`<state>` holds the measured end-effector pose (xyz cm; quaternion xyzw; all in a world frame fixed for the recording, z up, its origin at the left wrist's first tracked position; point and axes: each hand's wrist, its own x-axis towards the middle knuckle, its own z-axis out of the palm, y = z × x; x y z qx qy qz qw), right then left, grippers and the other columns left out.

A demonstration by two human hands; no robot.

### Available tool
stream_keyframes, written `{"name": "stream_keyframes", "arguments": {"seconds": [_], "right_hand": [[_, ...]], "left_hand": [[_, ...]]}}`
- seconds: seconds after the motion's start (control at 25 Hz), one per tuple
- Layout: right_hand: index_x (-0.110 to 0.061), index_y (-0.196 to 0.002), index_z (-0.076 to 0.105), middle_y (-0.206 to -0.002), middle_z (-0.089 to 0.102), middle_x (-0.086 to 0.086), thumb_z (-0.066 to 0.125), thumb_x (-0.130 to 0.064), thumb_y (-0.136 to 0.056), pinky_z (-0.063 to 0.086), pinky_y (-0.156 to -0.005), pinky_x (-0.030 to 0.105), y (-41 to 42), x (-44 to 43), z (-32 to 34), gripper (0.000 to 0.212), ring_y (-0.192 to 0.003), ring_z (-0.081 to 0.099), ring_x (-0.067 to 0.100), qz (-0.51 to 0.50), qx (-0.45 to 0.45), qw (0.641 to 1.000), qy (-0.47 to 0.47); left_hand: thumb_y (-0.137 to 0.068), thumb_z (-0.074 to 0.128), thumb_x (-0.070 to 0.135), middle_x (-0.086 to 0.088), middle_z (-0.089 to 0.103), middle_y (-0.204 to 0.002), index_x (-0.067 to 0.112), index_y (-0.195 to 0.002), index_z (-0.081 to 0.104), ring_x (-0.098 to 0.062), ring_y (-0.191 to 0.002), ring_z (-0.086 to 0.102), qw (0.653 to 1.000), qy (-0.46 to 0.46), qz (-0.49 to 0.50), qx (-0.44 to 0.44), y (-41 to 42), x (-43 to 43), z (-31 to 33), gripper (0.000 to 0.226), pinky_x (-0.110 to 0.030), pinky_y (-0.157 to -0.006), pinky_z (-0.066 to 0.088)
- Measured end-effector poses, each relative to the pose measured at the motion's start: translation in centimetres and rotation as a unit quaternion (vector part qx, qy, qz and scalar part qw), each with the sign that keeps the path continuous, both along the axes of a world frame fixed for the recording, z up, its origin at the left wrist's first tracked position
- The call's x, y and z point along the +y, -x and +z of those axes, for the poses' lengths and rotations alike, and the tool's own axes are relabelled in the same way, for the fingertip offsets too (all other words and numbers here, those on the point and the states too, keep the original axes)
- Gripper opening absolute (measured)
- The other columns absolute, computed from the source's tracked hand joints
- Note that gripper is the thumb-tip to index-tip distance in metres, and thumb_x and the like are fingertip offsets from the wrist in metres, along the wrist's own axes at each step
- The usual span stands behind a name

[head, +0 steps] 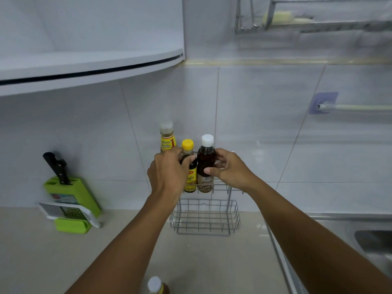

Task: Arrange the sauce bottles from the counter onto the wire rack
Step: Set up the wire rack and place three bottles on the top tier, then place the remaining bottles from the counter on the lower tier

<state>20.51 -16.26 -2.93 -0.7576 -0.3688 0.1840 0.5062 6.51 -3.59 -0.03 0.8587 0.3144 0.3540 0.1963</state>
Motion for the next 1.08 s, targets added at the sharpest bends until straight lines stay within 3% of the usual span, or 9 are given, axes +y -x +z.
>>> {"name": "stream_keyframes", "arguments": {"seconds": [0.12,0.28,0.44,0.56,0.64,0.72,0.84,0.96,1.08], "right_hand": [[-0.022,-0.136,0.059,-0.125,0.068,-0.006,0.076,-0.014,-0.09,0.056,-0.08,0.021,0.2,0.1,-0.4,0.05,-0.106,0.072,0.01,-0.005,-0.013,1.0,0.008],[-0.028,-0.128,0.064,-0.116,0.07,-0.01,0.08,-0.023,-0.086,0.059,-0.097,0.043,0.4,0.1,-1.5,0.045,-0.11,0.07,0.012,-0.034,-0.013,0.999,-0.003],[-0.028,-0.131,0.063,-0.122,0.071,-0.01,0.085,-0.025,-0.081,0.055,-0.104,0.045,0.6,-0.4,-2.4,0.055,-0.116,0.067,0.012,-0.043,0.008,0.999,-0.001],[-0.026,-0.137,0.058,-0.128,0.067,-0.011,0.089,-0.024,-0.075,0.046,-0.114,0.043,1.5,-0.9,-3.2,0.069,-0.124,0.061,0.009,-0.056,0.011,0.998,0.007],[-0.028,-0.141,0.051,-0.132,0.061,-0.011,0.088,-0.023,-0.077,0.044,-0.113,0.035,2.6,-1.0,-3.1,0.075,-0.126,0.055,0.005,-0.089,-0.016,0.996,-0.006],[-0.026,-0.144,0.045,-0.139,0.055,-0.008,0.083,-0.023,-0.08,0.042,-0.104,0.025,4.8,-0.8,-2.6,0.074,-0.127,0.052,0.006,-0.153,-0.067,0.985,-0.049],[-0.014,-0.127,0.055,-0.126,0.058,0.003,0.072,-0.008,-0.083,0.046,-0.09,0.011,9.7,0.0,-2.1,0.048,-0.111,0.057,0.01,-0.229,-0.151,0.947,-0.164],[-0.01,-0.103,0.066,-0.103,0.059,0.004,0.067,0.004,-0.079,0.047,-0.081,0.018,15.7,1.7,-2.7,0.028,-0.09,0.056,0.01,-0.138,-0.232,0.952,-0.147],[-0.016,-0.107,0.069,-0.102,0.061,0.0,0.066,-0.006,-0.082,0.046,-0.081,0.021,21.8,3.7,-4.4,0.027,-0.093,0.058,0.012,0.033,-0.228,0.971,-0.06]], "left_hand": [[-0.087,0.069,0.045,0.002,0.072,-0.075,0.021,-0.082,0.07,-0.025,-0.075,0.066,1.0,-0.011,0.002,-0.009,-0.1,-0.1,-0.3,0.025,-0.034,-0.058,0.053],[-0.089,0.068,0.042,0.003,0.068,-0.065,0.023,-0.094,0.071,-0.024,-0.071,0.067,0.999,0.013,-0.023,-0.045,0.1,-0.7,-1.0,0.019,-0.039,-0.062,0.058],[-0.088,0.07,0.037,0.008,0.071,-0.069,0.028,-0.115,0.068,-0.015,-0.074,0.07,0.988,0.09,-0.075,-0.097,1.3,-0.3,-1.6,0.028,-0.039,-0.072,0.061],[-0.092,0.066,0.03,0.014,0.069,-0.082,0.033,-0.11,0.064,-0.007,-0.074,0.067,0.981,0.096,-0.13,-0.111,3.6,0.7,-1.3,0.019,-0.033,-0.068,0.061],[-0.092,0.064,0.023,0.013,0.069,-0.082,0.032,-0.105,0.066,-0.006,-0.067,0.066,0.975,0.084,-0.197,-0.06,5.6,2.0,-0.8,0.016,-0.032,-0.064,0.06],[-0.093,0.064,0.019,0.003,0.072,-0.082,0.029,-0.105,0.07,-0.015,-0.068,0.069,0.962,0.104,-0.253,0.018,7.9,4.1,-0.3,0.017,-0.034,-0.067,0.061],[-0.095,0.053,0.002,-0.009,0.073,-0.092,0.022,-0.112,0.07,-0.026,-0.081,0.069,0.932,0.165,-0.29,0.14,11.9,7.7,-0.9,0.031,-0.034,-0.076,0.056],[-0.091,0.042,-0.012,-0.008,0.071,-0.095,0.025,-0.11,0.067,-0.03,-0.087,0.065,0.904,0.216,-0.288,0.23,16.6,11.7,-4.0,0.048,-0.043,-0.085,0.055],[-0.078,0.048,-0.004,-0.007,0.066,-0.091,0.023,-0.103,0.068,-0.033,-0.089,0.056,0.878,0.336,-0.25,0.234,21.7,13.8,-8.5,0.042,-0.037,-0.076,0.048]]}}
